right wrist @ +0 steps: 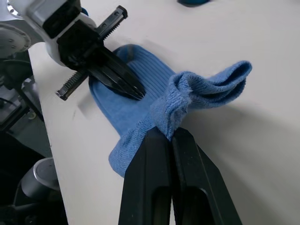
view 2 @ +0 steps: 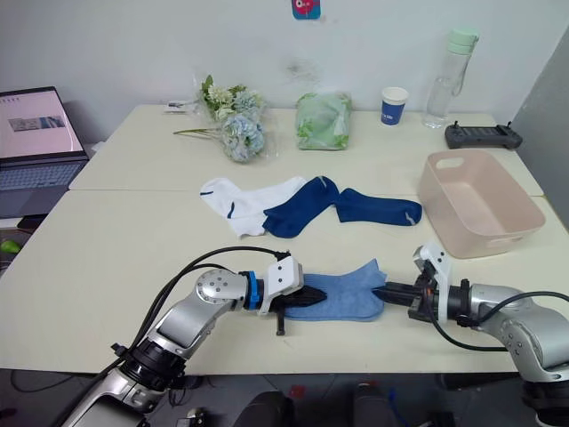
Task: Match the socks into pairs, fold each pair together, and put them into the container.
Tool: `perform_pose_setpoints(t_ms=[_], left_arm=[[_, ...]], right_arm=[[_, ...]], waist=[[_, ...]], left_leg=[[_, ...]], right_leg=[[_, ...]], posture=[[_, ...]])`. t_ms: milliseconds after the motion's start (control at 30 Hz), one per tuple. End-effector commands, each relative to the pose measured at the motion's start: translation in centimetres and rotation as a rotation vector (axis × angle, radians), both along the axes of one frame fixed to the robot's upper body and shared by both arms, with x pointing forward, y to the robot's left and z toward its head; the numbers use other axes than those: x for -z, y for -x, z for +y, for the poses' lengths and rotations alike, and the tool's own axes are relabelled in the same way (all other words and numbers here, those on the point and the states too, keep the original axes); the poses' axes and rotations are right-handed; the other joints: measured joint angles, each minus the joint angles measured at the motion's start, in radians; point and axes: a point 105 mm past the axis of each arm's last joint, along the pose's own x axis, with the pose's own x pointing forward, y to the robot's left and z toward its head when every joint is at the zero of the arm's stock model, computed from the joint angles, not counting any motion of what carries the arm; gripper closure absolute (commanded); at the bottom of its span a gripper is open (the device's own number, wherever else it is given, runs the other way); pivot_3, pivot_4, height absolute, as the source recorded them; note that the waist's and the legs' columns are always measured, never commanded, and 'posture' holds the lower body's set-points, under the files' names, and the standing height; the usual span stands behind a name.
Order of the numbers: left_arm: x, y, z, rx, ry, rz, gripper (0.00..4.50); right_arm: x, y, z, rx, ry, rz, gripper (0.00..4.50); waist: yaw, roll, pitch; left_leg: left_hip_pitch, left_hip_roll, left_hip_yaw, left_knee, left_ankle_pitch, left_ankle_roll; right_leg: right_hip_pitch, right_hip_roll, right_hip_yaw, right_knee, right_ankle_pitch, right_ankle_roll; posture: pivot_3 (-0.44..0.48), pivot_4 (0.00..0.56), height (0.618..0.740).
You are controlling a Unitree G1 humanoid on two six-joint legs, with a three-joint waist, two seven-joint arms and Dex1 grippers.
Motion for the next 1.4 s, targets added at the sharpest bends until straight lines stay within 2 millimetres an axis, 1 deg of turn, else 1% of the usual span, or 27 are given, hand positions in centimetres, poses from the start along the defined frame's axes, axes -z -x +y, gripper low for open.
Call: perform_pose_setpoints(t_ms=[33, 133, 233, 333, 467, 600, 700, 733, 833, 933, 1033, 1100, 1167, 1267, 1367, 1400], left_arm=[[-1.0, 0.3, -0.5, 0.046, -0.014, -0.017, 4.46], [-2.2, 0.2, -0.8, 0.058, 0.002, -0.029, 4.46], [-2.6, 0.0, -1.4, 0.050, 0.020, -0.029, 4.46], [-1.6, -0.4, -1.8, 0.034, 0.011, -0.018, 4.46], [0.5, -0.4, -1.8, 0.028, -0.043, 0.016, 4.46], [1.7, -0.4, -0.9, 0.012, -0.096, 0.022, 4.46], [2.0, -0.2, -0.7, 0.010, -0.086, 0.035, 4.46], [2.0, -0.1, -0.6, 0.010, -0.085, 0.036, 4.46], [1.9, -0.1, -0.6, 0.005, -0.072, 0.039, 4.46], [1.3, -0.2, -0.8, -0.007, -0.034, 0.041, 4.46], [0.1, 0.0, -0.3, -0.025, -0.004, 0.052, 4.46], [-1.1, 0.0, 1.0, -0.043, -0.013, 0.035, 4.46], [-2.8, 0.2, 2.4, -0.074, -0.009, 0.027, 4.46], [-4.7, 0.4, 4.3, -0.117, -0.009, 0.021, 4.46], [-6.9, 0.3, 7.7, -0.202, -0.031, -0.006, 4.46], [-7.2, 0.3, 8.4, -0.220, -0.039, -0.011, 4.46]], right_arm=[[-1.0, -0.2, 0.0, -0.008, 0.002, -0.038, 4.50], [-1.0, -0.5, 0.0, -0.004, 0.008, -0.040, 4.50], [-0.9, -0.5, -0.1, -0.004, 0.013, -0.040, 4.50], [-1.0, -0.5, 0.0, -0.008, 0.013, -0.039, 4.50], [-1.4, -0.4, 0.3, -0.015, -0.001, -0.042, 4.50], [-3.0, 0.0, 1.6, -0.062, -0.068, -0.040, 4.50], [-4.6, 0.8, 3.4, -0.129, -0.151, -0.025, 4.50], [-4.8, 0.9, 3.7, -0.140, -0.166, -0.020, 4.50], [-5.0, 1.4, 5.9, -0.211, -0.199, 0.003, 4.50], [-4.2, 0.8, 7.4, -0.229, -0.194, 0.006, 4.50], [-3.9, 0.0, 8.1, -0.233, -0.193, 0.002, 4.50], [-3.8, -0.4, 8.5, -0.242, -0.192, -0.004, 4.50], [-3.8, -0.8, 8.9, -0.256, -0.189, -0.011, 4.50], [-3.6, -1.0, 9.6, -0.281, -0.187, -0.014, 4.50], [-2.7, -0.6, 11.0, -0.354, -0.165, 0.002, 4.50], [-2.4, -0.5, 11.3, -0.371, -0.156, 0.005, 4.50]], waist=[[0.000, 0.000, 0.000], [0.000, 0.000, 0.000], [0.000, 0.000, 0.000], [0.000, 0.000, 0.000], [-0.001, 0.000, 0.000], [-0.001, 0.000, 0.000], [-0.002, 0.000, 0.000], [-0.001, 0.000, 0.000], [-0.001, 0.000, 0.000], [-0.002, 0.000, 0.000], [-0.003, 0.000, 0.000], [-0.006, 0.000, 0.000], [-0.009, 0.000, 0.000], [-0.015, 0.000, 0.000], [-0.023, 0.000, 0.000], [-0.024, 0.000, 0.000]], left_leg=[[0.000, 0.000, 0.000, 0.000, 0.000, 0.000], [0.000, 0.000, 0.000, 0.000, 0.000, 0.000], [0.000, 0.000, 0.000, 0.000, 0.000, 0.000], [0.000, 0.000, 0.000, 0.000, 0.000, 0.000], [0.000, 0.000, 0.000, 0.000, 0.000, 0.000], [0.000, 0.000, 0.000, 0.000, 0.000, 0.000], [0.000, 0.001, 0.000, 0.000, 0.000, 0.000], [0.000, 0.001, 0.000, 0.000, 0.000, 0.000], [0.000, 0.000, 0.000, 0.000, 0.000, 0.000], [0.000, 0.001, -0.001, 0.000, 0.000, 0.000], [0.000, 0.000, 0.000, 0.000, 0.000, 0.000], [0.000, 0.000, 0.000, 0.000, 0.000, 0.000], [0.000, 0.001, -0.001, 0.000, 0.000, 0.000], [0.000, 0.002, -0.002, -0.001, 0.000, 0.000], [-0.001, 0.002, -0.002, -0.001, 0.000, 0.000], [0.000, 0.002, -0.002, -0.001, 0.000, 0.000]], right_leg=[[0.000, 0.000, 0.000, 0.000, 0.000, 0.000], [0.000, 0.000, 0.000, 0.000, 0.000, 0.000], [0.000, 0.001, 0.000, 0.000, 0.000, 0.000], [0.000, 0.000, 0.000, 0.000, 0.000, 0.000], [-0.001, 0.001, 0.000, 0.000, 0.000, 0.000], [0.000, 0.001, 0.001, 0.000, 0.000, 0.000], [0.000, 0.000, 0.000, 0.000, 0.000, 0.000], [0.000, 0.000, 0.000, 0.000, 0.000, 0.000], [0.000, 0.000, 0.000, 0.000, 0.000, 0.000], [0.000, 0.000, 0.000, 0.000, 0.000, 0.000], [-0.001, 0.000, 0.000, 0.000, 0.000, 0.000], [-0.001, 0.000, 0.000, 0.001, 0.000, 0.000], [-0.001, 0.000, 0.000, 0.001, 0.000, 0.000], [-0.002, 0.001, -0.001, 0.001, 0.000, 0.000], [-0.002, 0.000, -0.001, 0.001, 0.000, 0.000], [-0.002, 0.000, -0.001, 0.001, 0.000, 0.000]], posture=[[0.000, 0.150, 0.740], [0.000, 0.150, 0.740], [0.000, 0.150, 0.740], [0.000, 0.150, 0.740], [0.000, 0.150, 0.740], [0.000, 0.150, 0.740], [0.000, 0.150, 0.740], [0.000, 0.150, 0.740], [0.000, 0.150, 0.740], [0.000, 0.150, 0.740], [0.000, 0.150, 0.740], [0.000, 0.150, 0.740], [0.000, 0.150, 0.740], [0.000, 0.150, 0.740], [0.000, 0.150, 0.740], [0.000, 0.150, 0.740]])
